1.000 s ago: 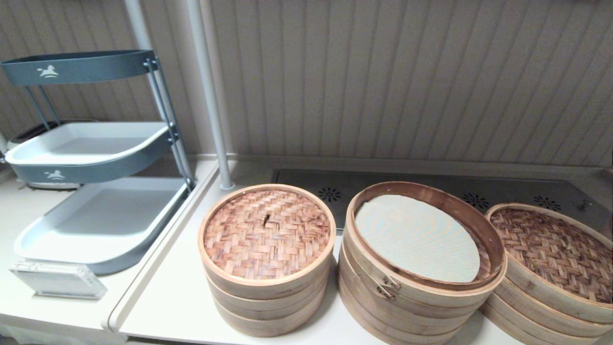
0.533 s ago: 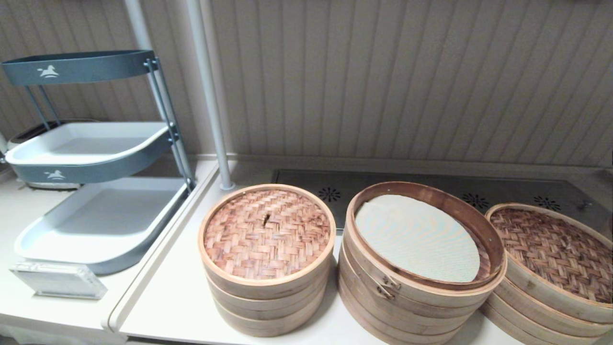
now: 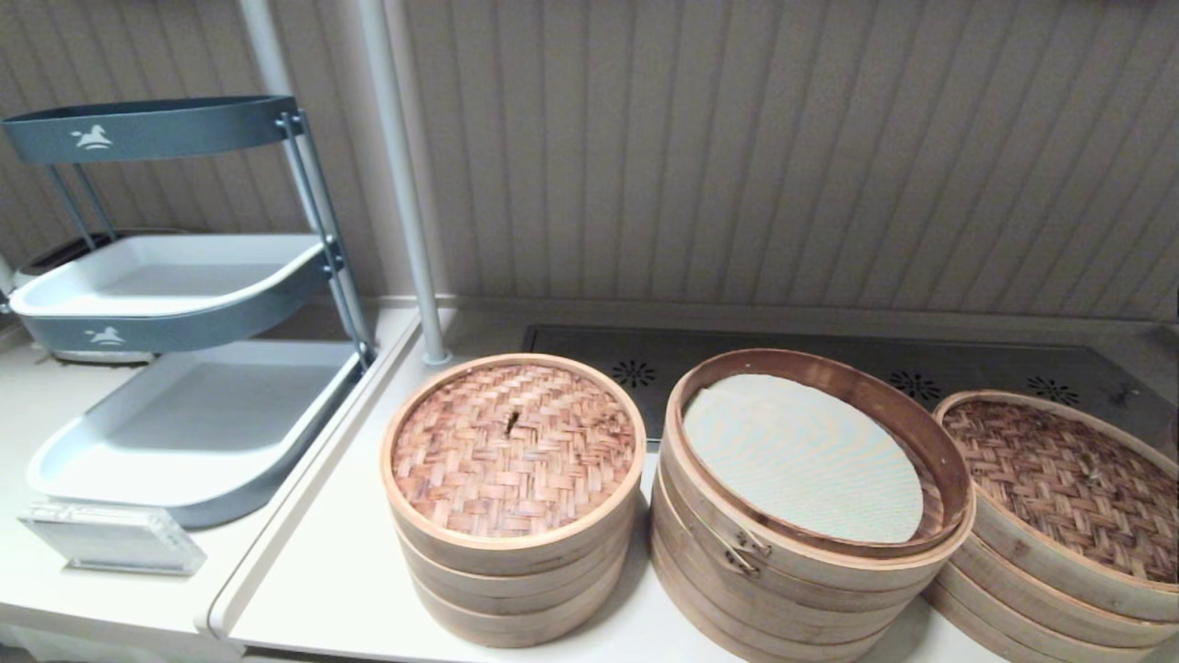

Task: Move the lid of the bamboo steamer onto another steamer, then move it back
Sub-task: Pick up the steamer

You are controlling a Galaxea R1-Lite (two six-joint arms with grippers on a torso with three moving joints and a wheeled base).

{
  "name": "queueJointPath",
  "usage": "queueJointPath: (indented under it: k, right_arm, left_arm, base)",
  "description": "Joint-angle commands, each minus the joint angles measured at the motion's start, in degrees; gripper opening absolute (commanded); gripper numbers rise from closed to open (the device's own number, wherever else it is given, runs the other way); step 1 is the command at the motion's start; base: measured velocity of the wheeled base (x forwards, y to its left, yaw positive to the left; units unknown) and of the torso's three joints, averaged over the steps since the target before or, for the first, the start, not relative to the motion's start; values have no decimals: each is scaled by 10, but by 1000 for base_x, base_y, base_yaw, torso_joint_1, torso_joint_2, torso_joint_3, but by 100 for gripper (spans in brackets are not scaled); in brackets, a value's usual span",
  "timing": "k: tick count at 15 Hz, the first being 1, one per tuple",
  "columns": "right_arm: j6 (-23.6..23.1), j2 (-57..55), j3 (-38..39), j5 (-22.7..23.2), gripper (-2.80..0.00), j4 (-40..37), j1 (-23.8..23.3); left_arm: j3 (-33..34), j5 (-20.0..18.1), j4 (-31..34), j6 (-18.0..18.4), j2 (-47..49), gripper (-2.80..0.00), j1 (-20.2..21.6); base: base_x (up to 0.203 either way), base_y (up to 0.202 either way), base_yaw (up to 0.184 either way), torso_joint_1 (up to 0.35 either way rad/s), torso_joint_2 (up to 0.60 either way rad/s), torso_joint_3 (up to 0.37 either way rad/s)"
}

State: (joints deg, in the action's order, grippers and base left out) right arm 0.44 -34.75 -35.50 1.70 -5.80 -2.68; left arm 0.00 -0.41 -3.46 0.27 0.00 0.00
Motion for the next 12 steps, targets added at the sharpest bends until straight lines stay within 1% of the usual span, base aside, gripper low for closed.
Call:
queueJointPath:
  k: [1,3,4,8,9,12]
  right_arm:
    - [26,-116,-75,-2,-280,-49,-10]
    - [55,-165,-110,-9,-280,-86,-23]
    - [63,-197,-125,-16,-280,-96,-41]
    - [75,-309,-167,-24,-280,-101,-146]
    - [76,-327,-174,-25,-280,-101,-160]
    - [80,-351,-184,-27,-280,-99,-180]
  left_arm:
    - [14,0,-1,0,-1,-280,0]
    - [14,1,-1,0,-1,-280,0]
    - [14,1,-1,0,-2,-280,0]
    - [14,0,-1,0,-1,-280,1]
    - [14,0,-1,0,-1,-280,0]
    - [14,0,-1,0,-1,-280,0]
  base:
    - [0,0,0,0,0,0]
    - [0,0,0,0,0,0]
    - [0,0,0,0,0,0]
    - [0,0,0,0,0,0]
    - [0,0,0,0,0,0]
    - [0,0,0,0,0,0]
